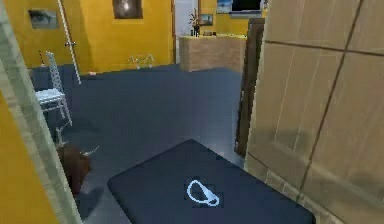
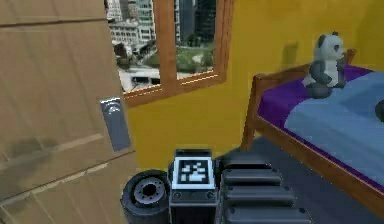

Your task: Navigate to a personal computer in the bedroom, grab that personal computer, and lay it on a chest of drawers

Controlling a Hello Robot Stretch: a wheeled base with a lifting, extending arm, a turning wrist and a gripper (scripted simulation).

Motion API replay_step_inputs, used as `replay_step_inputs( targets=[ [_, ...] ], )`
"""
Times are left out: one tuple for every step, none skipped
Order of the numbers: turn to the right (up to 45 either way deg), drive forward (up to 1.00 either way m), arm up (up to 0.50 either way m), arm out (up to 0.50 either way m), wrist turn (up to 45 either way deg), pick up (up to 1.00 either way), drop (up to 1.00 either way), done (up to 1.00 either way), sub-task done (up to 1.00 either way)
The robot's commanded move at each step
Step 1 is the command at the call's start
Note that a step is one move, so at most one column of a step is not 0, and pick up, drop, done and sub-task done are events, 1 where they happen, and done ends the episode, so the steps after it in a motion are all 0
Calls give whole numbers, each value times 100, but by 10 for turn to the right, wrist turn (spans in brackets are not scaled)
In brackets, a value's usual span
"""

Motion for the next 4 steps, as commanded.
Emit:
replay_step_inputs(
  targets=[
    [0,55,0,0,0,0,0,0,0],
    [-300,0,0,0,0,0,0,0,0],
    [0,45,0,0,0,0,0,0,0],
    [0,100,0,0,0,0,0,0,0]
  ],
)
